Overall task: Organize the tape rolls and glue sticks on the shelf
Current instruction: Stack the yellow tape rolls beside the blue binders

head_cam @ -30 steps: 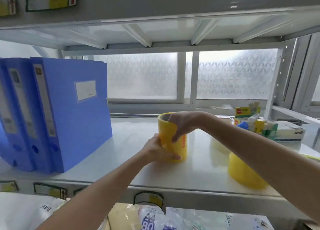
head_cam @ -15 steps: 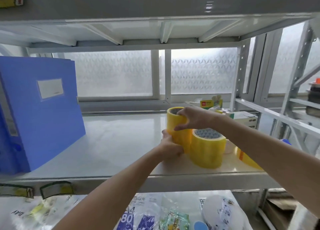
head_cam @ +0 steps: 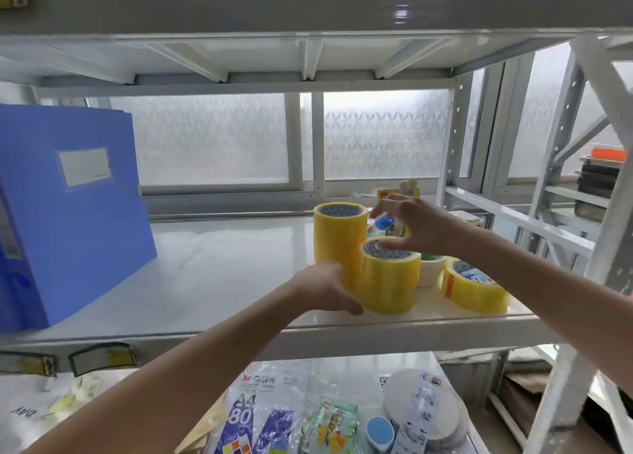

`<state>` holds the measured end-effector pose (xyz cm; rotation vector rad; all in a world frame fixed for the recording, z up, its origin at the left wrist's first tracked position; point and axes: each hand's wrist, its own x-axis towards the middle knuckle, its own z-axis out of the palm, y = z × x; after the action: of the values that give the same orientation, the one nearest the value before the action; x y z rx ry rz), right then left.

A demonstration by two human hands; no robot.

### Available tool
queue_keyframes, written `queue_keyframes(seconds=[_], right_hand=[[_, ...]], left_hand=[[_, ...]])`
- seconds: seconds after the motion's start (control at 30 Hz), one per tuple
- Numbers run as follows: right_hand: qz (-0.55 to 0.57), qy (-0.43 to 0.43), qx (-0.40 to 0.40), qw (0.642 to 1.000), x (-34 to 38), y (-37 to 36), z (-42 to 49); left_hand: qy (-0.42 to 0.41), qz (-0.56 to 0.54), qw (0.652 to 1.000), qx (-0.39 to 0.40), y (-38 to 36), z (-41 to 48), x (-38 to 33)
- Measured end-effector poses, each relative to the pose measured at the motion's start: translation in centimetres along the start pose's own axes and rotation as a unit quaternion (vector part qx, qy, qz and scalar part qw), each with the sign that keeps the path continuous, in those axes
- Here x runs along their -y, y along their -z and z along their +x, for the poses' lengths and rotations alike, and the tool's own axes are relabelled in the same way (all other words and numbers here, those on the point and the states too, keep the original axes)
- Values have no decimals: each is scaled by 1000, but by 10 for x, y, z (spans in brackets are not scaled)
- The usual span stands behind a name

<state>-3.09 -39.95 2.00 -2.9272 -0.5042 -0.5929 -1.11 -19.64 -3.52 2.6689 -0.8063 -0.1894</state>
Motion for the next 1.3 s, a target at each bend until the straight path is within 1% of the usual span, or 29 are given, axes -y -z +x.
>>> queue_keyframes(seconds=[0.1,0.17,0.23,0.33,0.57,0.73,0.87,0.93,1.07,1.2,1.3], right_hand=[[55,-66,69,994,-3,-6,-20],[99,-97,79,987,0,-12,-29],[104,-109,73,986,3,-20,-36],[64,-111,73,989,6,-33,-43],[74,-123,66,987,13,-27,-41],[85,-90,55,991,34,-6,-42],[118,-48,72,989,67,4,-30],[127,-26,74,989,91,-1,-14],[144,25,36,989,150,-26,37],[182,69,-22,981,209,-67,102],[196,74,-34,977,243,-97,148]], left_hand=[[19,-67,997,-28,-23,2,-15],[36,-118,990,-61,-38,10,-25],[52,-150,983,-96,-49,19,-29],[58,-142,979,-135,-57,28,-31],[75,-110,973,-186,-57,26,-33],[35,-130,971,-196,-37,-7,-25],[-3,-160,969,-188,-8,-49,10],[8,-165,966,-198,7,-69,37],[48,-205,951,-225,41,-96,100],[116,-281,914,-269,65,-104,171],[159,-316,882,-311,74,-104,215]])
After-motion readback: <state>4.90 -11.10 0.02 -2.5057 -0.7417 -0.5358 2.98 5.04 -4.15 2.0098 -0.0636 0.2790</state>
